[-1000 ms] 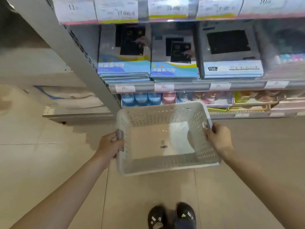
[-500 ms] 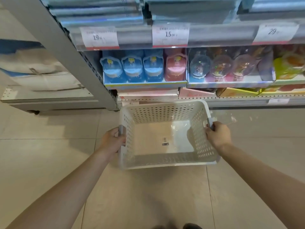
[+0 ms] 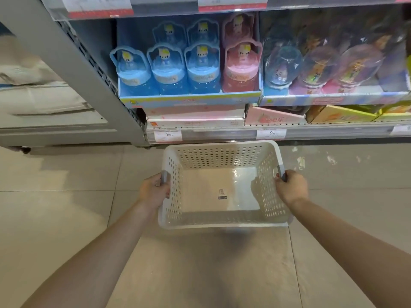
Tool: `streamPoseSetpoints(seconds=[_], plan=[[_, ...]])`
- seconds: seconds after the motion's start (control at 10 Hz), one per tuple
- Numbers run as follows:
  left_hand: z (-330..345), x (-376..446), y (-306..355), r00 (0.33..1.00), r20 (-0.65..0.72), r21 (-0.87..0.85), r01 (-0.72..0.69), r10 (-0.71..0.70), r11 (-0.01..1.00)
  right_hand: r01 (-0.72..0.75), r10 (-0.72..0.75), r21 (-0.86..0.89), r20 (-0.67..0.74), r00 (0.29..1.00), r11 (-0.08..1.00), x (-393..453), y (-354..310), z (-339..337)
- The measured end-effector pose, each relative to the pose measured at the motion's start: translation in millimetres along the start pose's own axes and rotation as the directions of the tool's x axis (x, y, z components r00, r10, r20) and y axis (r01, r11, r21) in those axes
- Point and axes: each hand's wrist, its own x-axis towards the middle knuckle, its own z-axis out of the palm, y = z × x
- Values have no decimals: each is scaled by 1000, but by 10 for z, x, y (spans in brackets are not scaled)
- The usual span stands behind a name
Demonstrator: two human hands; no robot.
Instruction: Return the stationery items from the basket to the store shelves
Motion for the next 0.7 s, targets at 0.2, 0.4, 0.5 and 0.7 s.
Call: streamPoseSetpoints(seconds=[0.2,0.4,0.5,0.7], plan=[[105,105,-28,1000,0,-5,-10,10,1000,-16,16,7,1,1000,1000,69,110,91],[160,145,-41,999,-25,13,-37,37,999,-3,4,41,-11,1000,999,102,165,133],[168,154,-52,998,-33,26,-43,44,999,2,-3,52,16,1000,999,95,176,130],[132,93,28,994,-105,150,-14,30,989,-36,29,39,170,985,999,4,67,-58]])
